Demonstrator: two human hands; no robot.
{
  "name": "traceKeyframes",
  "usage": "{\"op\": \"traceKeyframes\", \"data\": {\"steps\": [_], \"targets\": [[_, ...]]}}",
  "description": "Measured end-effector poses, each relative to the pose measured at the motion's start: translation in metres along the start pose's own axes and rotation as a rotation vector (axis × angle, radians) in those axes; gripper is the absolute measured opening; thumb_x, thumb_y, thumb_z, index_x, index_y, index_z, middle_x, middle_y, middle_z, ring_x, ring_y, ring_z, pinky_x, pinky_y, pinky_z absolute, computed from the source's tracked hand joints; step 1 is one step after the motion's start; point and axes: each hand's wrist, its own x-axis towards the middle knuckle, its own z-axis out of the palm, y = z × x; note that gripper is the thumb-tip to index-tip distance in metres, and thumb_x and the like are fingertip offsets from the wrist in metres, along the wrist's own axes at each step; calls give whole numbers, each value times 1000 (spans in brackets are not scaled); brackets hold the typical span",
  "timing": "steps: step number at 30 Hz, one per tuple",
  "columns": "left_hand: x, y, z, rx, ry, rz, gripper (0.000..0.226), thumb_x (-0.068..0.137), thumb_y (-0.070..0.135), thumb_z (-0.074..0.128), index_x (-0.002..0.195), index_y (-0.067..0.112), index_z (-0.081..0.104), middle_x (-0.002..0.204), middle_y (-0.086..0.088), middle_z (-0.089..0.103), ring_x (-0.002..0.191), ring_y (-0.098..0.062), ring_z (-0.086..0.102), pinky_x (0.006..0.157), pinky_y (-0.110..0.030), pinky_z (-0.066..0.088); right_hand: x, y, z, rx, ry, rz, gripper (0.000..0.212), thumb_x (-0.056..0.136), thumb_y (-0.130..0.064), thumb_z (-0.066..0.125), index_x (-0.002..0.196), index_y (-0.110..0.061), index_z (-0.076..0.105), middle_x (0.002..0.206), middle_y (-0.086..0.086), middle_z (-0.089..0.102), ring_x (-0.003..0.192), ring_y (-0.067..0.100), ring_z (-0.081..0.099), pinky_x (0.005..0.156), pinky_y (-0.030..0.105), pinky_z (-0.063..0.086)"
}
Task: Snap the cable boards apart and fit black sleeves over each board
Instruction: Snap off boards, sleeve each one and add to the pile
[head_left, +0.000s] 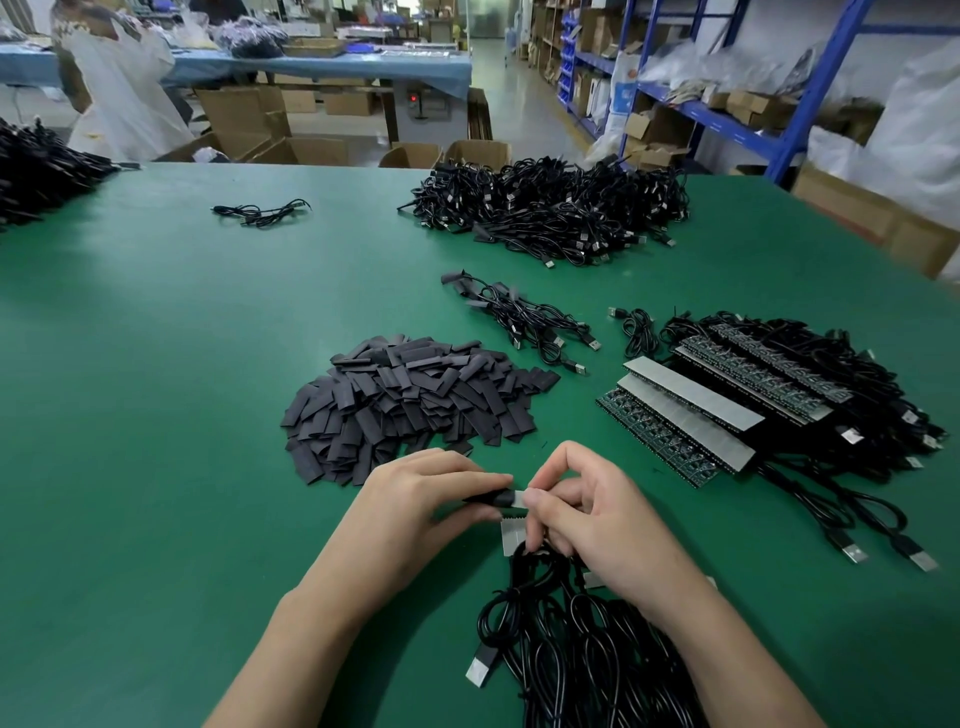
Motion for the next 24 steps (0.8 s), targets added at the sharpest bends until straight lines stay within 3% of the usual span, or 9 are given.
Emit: {"op": "traceKeyframes", "data": {"steps": [9, 17, 24], "targets": [[0, 6, -1, -84, -32, -61, 29, 89, 36, 74, 116, 27, 79, 103, 17, 73, 95, 0, 66, 84, -26, 55, -2, -3, -4, -1, -39, 18, 10, 91, -34, 62, 84, -33, 55, 74, 6, 77, 55, 12, 49, 60, 31, 45], [1, 6, -4, -139, -57, -103, 30, 87, 38, 76, 115, 28, 80, 103, 19, 73, 95, 1, 68, 86, -27, 56, -4, -6, -5, 22, -48, 49, 11, 88, -35, 64, 86, -27, 56, 74, 8, 77, 55, 15, 47, 60, 36, 42], [0, 9, 0, -128, -49, -96, 34, 87, 47, 71, 116, 29, 79, 101, 17, 72, 93, 0, 67, 83, -29, 56, -2, -2, -4, 2, -56, 46, 11, 92, -31, 62, 84, -34, 56, 76, 7, 77, 55, 12, 48, 61, 35, 44]]}}
